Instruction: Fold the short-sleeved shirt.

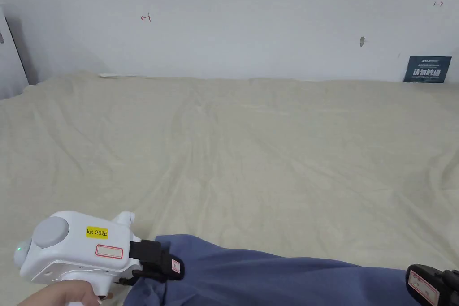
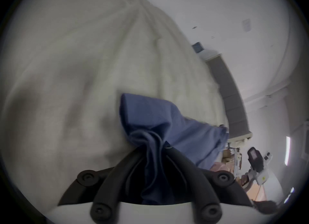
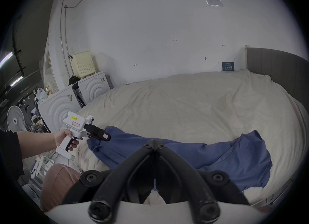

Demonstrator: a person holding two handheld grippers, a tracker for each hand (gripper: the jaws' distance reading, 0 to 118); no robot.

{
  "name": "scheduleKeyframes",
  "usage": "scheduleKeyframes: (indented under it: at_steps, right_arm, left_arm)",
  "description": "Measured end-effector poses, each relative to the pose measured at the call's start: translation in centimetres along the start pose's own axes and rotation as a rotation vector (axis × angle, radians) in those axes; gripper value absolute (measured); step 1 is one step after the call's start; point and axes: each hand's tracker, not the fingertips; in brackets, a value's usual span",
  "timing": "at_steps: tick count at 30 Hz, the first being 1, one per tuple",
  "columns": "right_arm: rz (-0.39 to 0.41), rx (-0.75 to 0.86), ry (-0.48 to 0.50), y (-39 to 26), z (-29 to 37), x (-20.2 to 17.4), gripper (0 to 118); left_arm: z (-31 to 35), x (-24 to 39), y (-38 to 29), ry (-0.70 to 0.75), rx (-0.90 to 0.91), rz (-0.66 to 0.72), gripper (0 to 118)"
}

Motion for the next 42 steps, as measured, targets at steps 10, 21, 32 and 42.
scheduleKeyframes:
  at_steps: [10,21,32,42]
  right_arm:
    - [-0.027,-0.017,0.016,0.1,0.4,1.5,0]
    - [-0.133,0.028,0.087,-0.8,0.3,3.9,0]
    - [-0.201,0.017,0.037,-3.1,0.5,6.9,0]
    - [-0.263,0.011,0.003,-5.5,0.2,9.3,0]
  left_arm:
    - [3.8,7.0,0.1,0.329,-0.008,-0.237,7]
    - [4.4,13.7,-0.8,0.600,0.012,-0.428,7]
    - [-9.1,25.4,-2.9,0.023,-0.303,-0.313,118]
    - [-2.8,22.2,-2.7,0.226,-0.105,-0.319,116]
